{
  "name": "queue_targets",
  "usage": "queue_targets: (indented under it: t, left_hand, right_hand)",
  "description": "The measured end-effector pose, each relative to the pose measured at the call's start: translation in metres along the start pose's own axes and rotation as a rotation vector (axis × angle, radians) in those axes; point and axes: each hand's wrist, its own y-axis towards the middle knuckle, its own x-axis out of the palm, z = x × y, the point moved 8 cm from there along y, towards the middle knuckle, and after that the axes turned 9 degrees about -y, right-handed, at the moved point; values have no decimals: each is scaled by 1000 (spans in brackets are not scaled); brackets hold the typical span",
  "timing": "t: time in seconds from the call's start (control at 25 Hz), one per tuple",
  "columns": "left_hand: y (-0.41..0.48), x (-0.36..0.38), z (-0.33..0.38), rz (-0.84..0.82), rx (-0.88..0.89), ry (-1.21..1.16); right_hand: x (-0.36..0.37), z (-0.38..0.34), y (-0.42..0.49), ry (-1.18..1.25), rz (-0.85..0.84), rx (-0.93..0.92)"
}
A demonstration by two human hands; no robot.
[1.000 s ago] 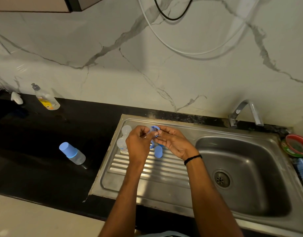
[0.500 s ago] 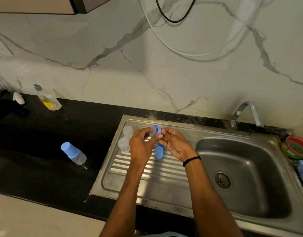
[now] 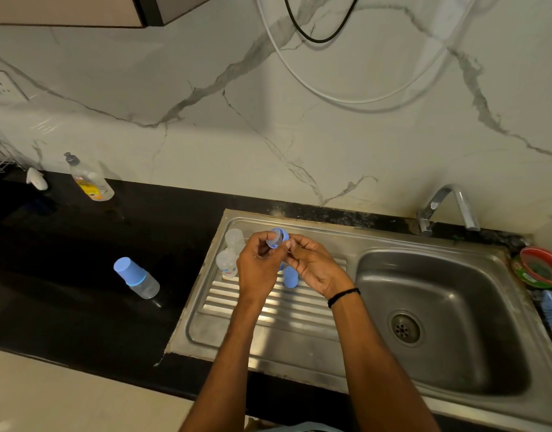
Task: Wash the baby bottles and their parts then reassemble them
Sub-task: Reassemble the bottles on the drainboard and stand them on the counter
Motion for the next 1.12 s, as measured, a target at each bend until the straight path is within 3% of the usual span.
queue_targets:
  t: [0.28,0.48,0.68,0.96,1.12]
  left_hand:
    - [3,-3,7,-48,-13,-96]
    - [-5,2,16,-64,61,9]
    - [-4,-1,2,-63,17,51]
    - [11,-23,-28,123,-293,-242]
    - [11,-18,-40,93,-381,-331]
  right_hand:
    - [2,7,3,59,10,-7]
    - [-4,8,11,-40,89,12]
    - [-8,7,15,-167,152,7]
    - [7,-8,9,-227,5,-42]
    - [6,-22,9,-522,192,-179]
